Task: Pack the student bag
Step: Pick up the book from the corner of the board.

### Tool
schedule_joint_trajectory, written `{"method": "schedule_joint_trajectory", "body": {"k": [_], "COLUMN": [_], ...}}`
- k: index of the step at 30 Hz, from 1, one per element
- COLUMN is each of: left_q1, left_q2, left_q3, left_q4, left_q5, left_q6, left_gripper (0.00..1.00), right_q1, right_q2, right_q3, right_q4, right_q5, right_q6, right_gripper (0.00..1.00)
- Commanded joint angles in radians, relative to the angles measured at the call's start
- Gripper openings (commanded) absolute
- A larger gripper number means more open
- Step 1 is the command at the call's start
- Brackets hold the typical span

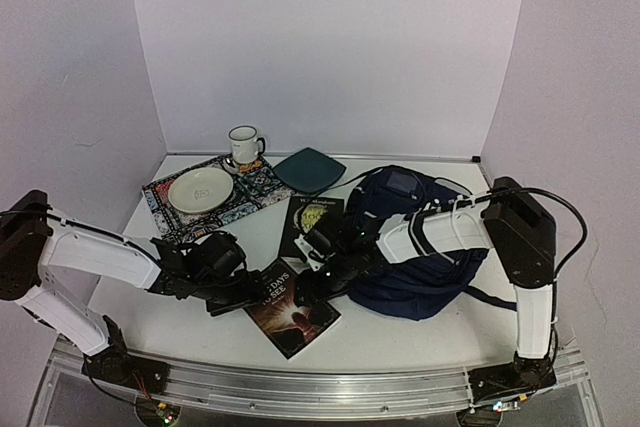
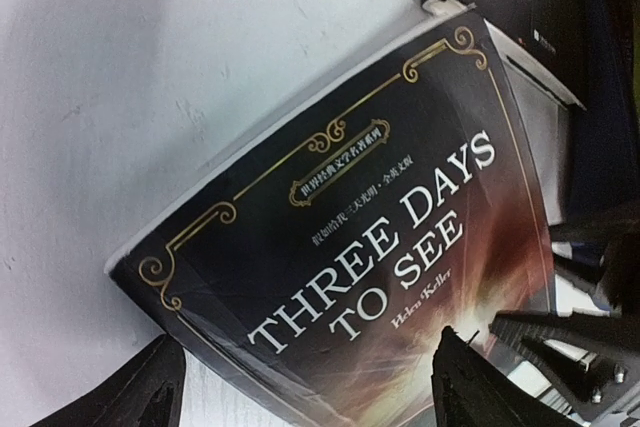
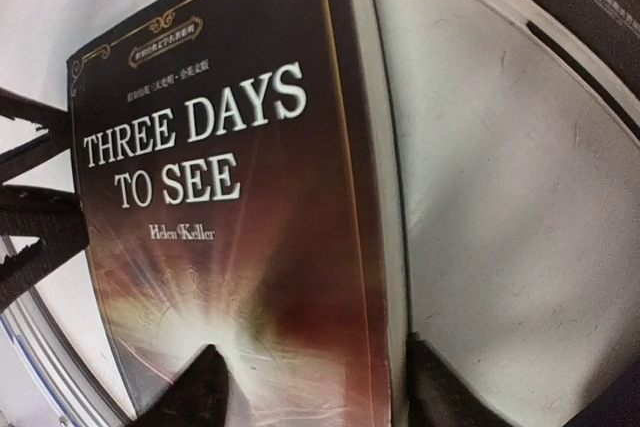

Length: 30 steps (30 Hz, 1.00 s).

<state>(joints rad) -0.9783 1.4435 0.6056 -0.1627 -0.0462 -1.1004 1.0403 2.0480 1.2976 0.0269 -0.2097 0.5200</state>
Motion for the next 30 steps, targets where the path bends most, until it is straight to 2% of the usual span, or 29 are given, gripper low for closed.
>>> {"method": "schedule_joint_trajectory", "body": {"k": [1,8,11,16,22,30], "left_q1": [-0.002,-0.002,-0.002,-0.002,-0.002,-0.004], "left_q2": [-0.021,-0.061,-0.08,-0.148,-0.3,-0.478], "left_q3": [-0.033,-0.056,-0.07,-0.095,-0.139,-0.187], "left_q4": [0.102,0.117,0.118,0.12,0.119,0.12], "left_q5": [0.039,0.0,-0.02,-0.06,-0.126,-0.194], "left_q6": [-0.013,-0.039,-0.052,-0.078,-0.093,-0.098], "left_gripper": [0.86,0.86,0.86,0.86,0.89,0.94], "right_q1": [0.021,0.019,0.019,0.012,0.008,0.003], "right_q2": [0.038,-0.014,-0.042,-0.078,-0.165,-0.294], "right_q3": [0.0,0.0,-0.007,-0.027,-0.068,-0.116], "right_q4": [0.073,0.103,0.119,0.169,0.27,0.332], "right_q5": [-0.144,-0.169,-0.174,-0.203,-0.214,-0.124], "right_q6": [0.04,0.056,0.062,0.088,0.135,0.134], "right_gripper": [0.47,0.11,0.02,0.0,0.0,0.0]}}
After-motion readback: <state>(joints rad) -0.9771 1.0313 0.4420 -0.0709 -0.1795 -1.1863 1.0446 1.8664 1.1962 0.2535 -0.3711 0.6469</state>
